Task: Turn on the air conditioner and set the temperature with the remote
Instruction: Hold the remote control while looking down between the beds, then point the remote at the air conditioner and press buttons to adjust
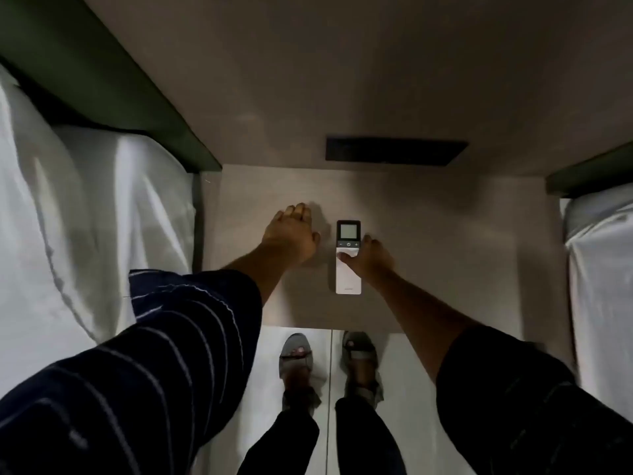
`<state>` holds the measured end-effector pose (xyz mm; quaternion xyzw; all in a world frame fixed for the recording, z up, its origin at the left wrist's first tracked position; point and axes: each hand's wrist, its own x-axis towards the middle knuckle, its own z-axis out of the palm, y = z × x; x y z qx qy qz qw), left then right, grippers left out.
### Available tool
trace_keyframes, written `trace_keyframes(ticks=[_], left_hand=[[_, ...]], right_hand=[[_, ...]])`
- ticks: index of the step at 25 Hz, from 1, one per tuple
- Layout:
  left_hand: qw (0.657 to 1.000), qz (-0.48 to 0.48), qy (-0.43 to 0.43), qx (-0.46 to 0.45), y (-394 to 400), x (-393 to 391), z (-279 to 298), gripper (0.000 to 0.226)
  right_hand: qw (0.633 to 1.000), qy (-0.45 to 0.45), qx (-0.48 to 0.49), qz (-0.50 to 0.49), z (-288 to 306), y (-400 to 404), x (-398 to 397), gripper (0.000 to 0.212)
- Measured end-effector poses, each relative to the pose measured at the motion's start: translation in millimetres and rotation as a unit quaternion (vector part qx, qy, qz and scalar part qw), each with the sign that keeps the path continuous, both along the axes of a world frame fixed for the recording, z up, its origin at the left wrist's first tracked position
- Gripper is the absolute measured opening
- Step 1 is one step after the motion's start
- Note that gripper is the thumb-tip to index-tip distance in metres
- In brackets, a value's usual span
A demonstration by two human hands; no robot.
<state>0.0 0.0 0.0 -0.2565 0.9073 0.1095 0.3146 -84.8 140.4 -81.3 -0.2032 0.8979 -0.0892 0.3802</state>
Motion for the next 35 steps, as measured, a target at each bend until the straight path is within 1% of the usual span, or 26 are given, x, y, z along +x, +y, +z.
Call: trace_keyframes(ticks=[2,4,5,7,9,10,12,14,17,20,24,28,30,31,33,34,35], left_hand=[[0.999,0.025,-0.024,0.002,-5,2,-18,0.067],[0.999,0.027,-0.030,0.002,-5,2,-36,0.067],[0.999,0.031,-0.030,0.007,-5,3,-38,0.068],[0.998,0.042,-0.033,0.022,-3,5,-30,0.068],[0.998,0.053,-0.036,0.021,-2,9,-4,0.069],[0.997,0.056,-0.039,0.021,-3,11,11,0.069],[0.997,0.068,-0.026,0.021,-5,8,54,0.068],[0.997,0.077,-0.006,0.001,-14,10,109,0.068],[0.994,0.099,0.038,-0.041,-35,24,203,0.068],[0.980,0.142,0.079,-0.112,-58,69,310,0.069],[0.943,0.213,0.091,-0.238,-66,185,466,0.068],[0.885,0.298,0.075,-0.350,-40,330,603,0.069],[0.845,0.341,0.057,-0.408,-8,413,668,0.069],[0.827,0.361,0.052,-0.429,10,454,699,0.069],[0.794,0.393,0.034,-0.464,48,528,748,0.069],[0.771,0.414,0.020,-0.484,76,572,773,0.068],[0.757,0.432,0.011,-0.490,97,604,791,0.067]], right_hand=[[0.998,0.058,0.017,0.023,-23,-11,12,0.091],[0.995,0.098,0.004,0.030,-39,-14,18,0.097],[0.995,0.095,-0.002,0.023,-41,-15,18,0.095],[0.999,0.047,-0.025,-0.008,-33,-14,11,0.082],[0.998,-0.003,-0.056,-0.023,-6,-11,4,0.068],[0.998,-0.019,-0.063,-0.023,10,-10,2,0.065],[0.997,-0.042,-0.071,-0.001,56,-15,-6,0.061],[0.993,-0.066,-0.090,0.049,112,-31,-9,0.057],[0.978,-0.079,-0.145,0.126,200,-66,0,0.049],[0.956,-0.079,-0.201,0.197,303,-108,34,0.045],[0.895,-0.125,-0.281,0.322,452,-157,124,0.042],[0.808,-0.206,-0.344,0.432,582,-175,253,0.043],[0.761,-0.243,-0.350,0.489,643,-164,335,0.043],[0.739,-0.270,-0.352,0.508,671,-156,376,0.043],[0.700,-0.338,-0.362,0.515,717,-136,450,0.039],[0.682,-0.381,-0.359,0.510,742,-119,495,0.035],[0.671,-0.412,-0.356,0.504,761,-106,527,0.029]])
